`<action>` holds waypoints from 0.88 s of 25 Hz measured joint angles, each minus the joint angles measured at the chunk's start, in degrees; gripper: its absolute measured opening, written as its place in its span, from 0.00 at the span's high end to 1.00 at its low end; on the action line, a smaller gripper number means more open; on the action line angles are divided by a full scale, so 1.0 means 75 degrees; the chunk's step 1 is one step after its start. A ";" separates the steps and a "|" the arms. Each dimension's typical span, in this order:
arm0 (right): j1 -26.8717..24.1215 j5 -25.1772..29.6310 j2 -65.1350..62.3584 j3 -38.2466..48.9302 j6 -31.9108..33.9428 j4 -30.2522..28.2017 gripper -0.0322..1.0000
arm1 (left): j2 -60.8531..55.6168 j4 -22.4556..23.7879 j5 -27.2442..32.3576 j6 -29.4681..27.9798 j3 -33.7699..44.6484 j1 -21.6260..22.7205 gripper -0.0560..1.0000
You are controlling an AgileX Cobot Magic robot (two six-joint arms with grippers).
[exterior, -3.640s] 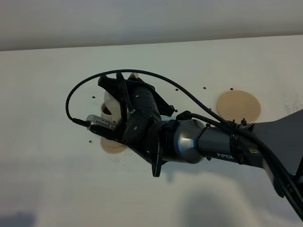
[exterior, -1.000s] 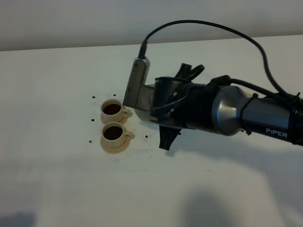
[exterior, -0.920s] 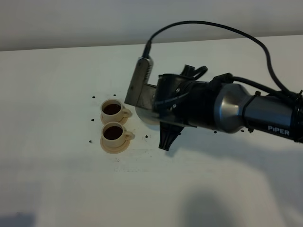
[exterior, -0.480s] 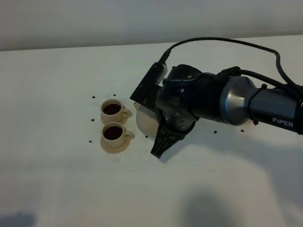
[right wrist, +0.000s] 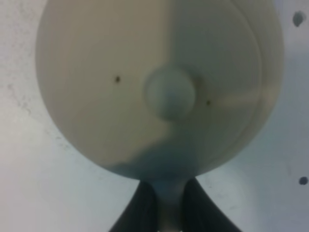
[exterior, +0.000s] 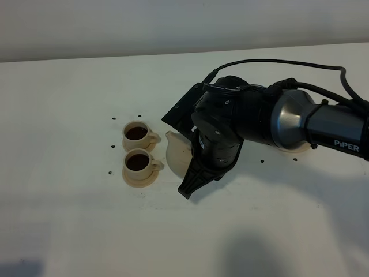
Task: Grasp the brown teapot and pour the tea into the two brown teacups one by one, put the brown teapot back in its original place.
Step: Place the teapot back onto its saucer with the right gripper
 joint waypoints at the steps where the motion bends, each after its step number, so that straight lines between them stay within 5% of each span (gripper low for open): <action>1: 0.0000 0.0000 0.0000 0.0000 -0.0010 0.0035 0.84 | 0.0000 0.0000 0.0000 0.0000 0.0000 0.0000 0.37; 15: -0.0085 0.0039 0.0112 0.0000 -0.0186 0.0039 0.84 | 0.0000 0.0000 0.0000 0.0000 0.0000 0.0000 0.37; 22: -0.1189 0.0228 -0.0270 0.0000 -0.0229 0.0252 0.84 | 0.0000 0.0000 0.0000 0.0000 0.0000 0.0000 0.37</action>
